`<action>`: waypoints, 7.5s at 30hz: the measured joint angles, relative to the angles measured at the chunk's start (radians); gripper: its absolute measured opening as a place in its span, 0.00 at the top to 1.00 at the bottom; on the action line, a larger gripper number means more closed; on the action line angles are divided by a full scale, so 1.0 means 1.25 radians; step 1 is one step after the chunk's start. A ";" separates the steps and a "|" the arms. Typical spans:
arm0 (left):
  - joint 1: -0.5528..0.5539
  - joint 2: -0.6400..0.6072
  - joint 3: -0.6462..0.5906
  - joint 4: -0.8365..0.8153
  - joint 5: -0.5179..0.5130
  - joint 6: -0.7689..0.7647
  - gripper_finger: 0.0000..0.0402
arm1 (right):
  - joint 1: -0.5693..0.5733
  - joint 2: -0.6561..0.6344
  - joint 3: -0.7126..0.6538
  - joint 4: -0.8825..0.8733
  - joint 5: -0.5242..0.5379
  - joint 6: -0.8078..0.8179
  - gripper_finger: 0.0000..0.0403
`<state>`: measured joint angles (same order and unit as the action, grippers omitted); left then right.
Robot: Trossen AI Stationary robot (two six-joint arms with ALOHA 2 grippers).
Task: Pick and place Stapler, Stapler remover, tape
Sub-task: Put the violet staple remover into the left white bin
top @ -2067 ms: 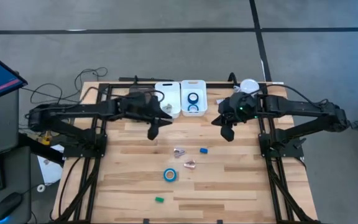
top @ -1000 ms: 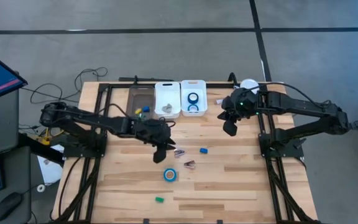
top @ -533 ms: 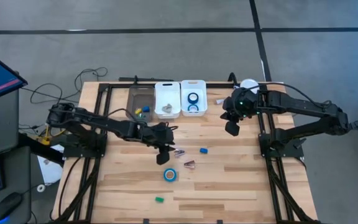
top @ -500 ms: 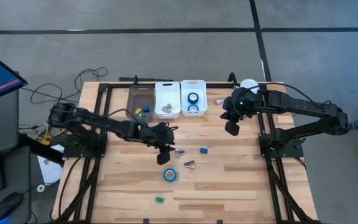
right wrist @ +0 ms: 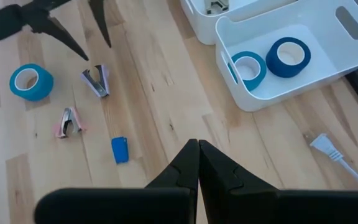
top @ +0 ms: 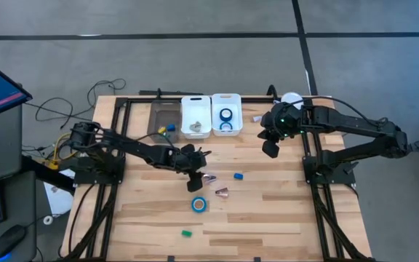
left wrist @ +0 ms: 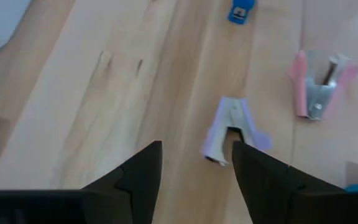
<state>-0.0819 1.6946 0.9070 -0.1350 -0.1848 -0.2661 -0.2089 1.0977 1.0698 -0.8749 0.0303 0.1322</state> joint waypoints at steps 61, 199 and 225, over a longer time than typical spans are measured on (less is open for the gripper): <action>0.008 0.217 0.337 -0.318 0.145 0.021 0.55 | -0.002 0.000 0.000 -0.029 0.019 -0.008 1.00; 0.188 0.238 0.335 -0.340 0.197 0.017 0.75 | -0.034 -0.103 0.000 -0.036 0.145 -0.051 1.00; 0.188 0.218 0.344 -0.314 0.190 0.020 0.97 | -0.034 -0.103 0.000 -0.039 0.145 -0.061 1.00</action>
<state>0.1528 1.9667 1.3373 -0.5269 0.0532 -0.2409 -0.2516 0.9684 1.0702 -0.9241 0.2114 0.0563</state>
